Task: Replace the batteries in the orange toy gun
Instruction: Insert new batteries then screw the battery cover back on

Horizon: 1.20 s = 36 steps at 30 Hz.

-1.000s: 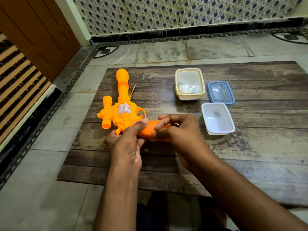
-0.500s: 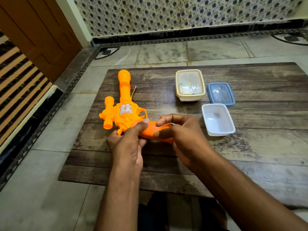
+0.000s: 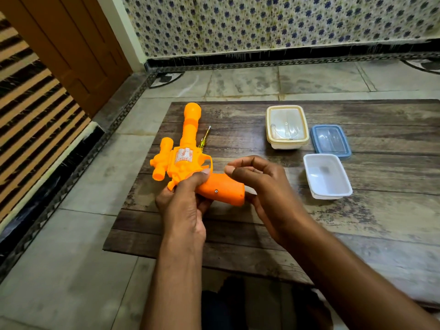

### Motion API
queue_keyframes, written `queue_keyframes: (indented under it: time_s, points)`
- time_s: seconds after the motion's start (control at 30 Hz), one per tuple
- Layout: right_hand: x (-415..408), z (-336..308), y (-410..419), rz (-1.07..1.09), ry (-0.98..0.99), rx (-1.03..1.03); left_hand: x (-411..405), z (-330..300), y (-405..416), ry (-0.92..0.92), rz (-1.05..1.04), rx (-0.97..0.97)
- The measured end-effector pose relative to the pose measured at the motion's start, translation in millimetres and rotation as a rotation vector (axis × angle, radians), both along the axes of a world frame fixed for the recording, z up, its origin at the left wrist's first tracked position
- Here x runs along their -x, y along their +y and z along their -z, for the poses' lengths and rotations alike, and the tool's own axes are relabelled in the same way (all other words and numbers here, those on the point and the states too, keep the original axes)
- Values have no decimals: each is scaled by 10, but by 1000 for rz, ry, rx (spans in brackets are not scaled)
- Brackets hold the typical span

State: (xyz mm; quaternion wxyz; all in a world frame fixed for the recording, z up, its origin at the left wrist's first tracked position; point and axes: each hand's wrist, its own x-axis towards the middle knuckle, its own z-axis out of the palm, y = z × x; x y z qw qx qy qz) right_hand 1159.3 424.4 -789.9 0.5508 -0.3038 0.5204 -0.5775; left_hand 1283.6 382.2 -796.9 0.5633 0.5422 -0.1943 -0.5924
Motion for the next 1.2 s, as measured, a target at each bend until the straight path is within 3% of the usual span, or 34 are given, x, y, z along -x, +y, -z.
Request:
queue_keyframes:
  time_s: [0.2, 0.27, 0.37, 0.53, 0.7, 0.9, 1.1, 1.2]
  points:
    - [-56, 103, -153, -33, 428, 92, -216, 26, -77, -12, -68, -3]
    - [-47, 174, -285, -83, 649, 150, -242, 27, -95, -6, -82, -15]
    - [-32, 283, -584, -232, 994, 156, -266, 55, -120, -23, -80, -36]
    - [-118, 272, -1065, -508, 1379, 117, -356, 85, -154, -60, -103, -79]
    - [-125, 268, -1330, -585, 1562, 145, -356, 83, -174, -65, -95, -73]
    - [-62, 303, -1390, -557, 1632, 350, -317, 83, -175, -49, -103, -74]
    - [47, 194, -1178, -551, 1729, 416, -303, 70, -159, -62, -104, -87]
    - [77, 136, -968, -446, 1741, 448, -284, 57, -142, -41, -102, -80]
